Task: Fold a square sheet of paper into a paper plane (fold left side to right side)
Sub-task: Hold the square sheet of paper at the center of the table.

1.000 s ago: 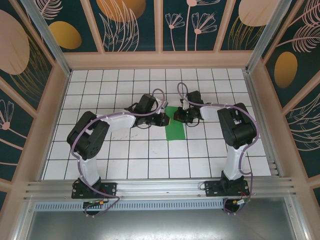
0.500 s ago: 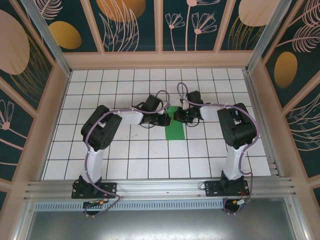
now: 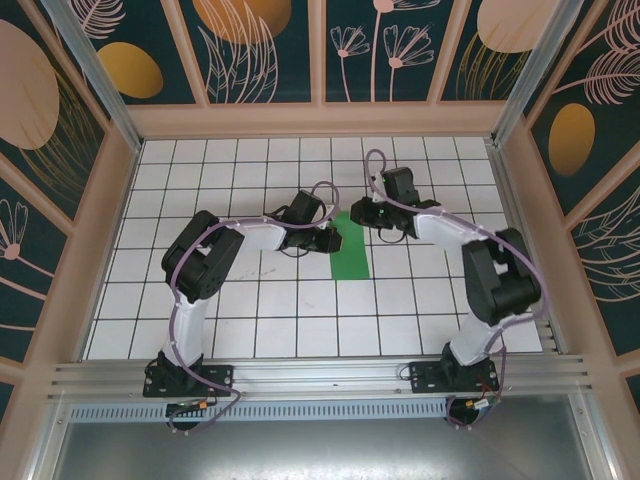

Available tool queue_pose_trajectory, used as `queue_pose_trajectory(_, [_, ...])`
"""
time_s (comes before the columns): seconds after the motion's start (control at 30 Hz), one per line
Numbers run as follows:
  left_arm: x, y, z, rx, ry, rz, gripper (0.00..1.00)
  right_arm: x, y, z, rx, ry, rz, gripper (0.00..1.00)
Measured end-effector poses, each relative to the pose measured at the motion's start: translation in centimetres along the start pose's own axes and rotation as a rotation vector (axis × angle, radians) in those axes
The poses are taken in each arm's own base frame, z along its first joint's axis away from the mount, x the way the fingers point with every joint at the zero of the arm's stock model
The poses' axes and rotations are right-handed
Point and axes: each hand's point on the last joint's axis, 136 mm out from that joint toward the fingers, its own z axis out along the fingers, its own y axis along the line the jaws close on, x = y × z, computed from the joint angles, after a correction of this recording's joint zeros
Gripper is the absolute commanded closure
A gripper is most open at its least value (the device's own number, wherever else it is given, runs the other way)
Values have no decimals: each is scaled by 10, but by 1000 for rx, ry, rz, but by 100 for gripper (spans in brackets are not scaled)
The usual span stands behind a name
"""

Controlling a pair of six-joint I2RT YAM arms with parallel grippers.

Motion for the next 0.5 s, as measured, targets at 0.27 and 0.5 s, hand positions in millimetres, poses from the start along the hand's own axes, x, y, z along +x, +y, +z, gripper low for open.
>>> queue_pose_trajectory(0.27, [0, 0, 0, 0, -2, 1, 87, 89, -6, -3, 19, 155, 25, 99])
queue_pose_trajectory(0.5, [0, 0, -1, 0, -3, 1, 87, 140, -27, 7, 78, 280, 78, 99])
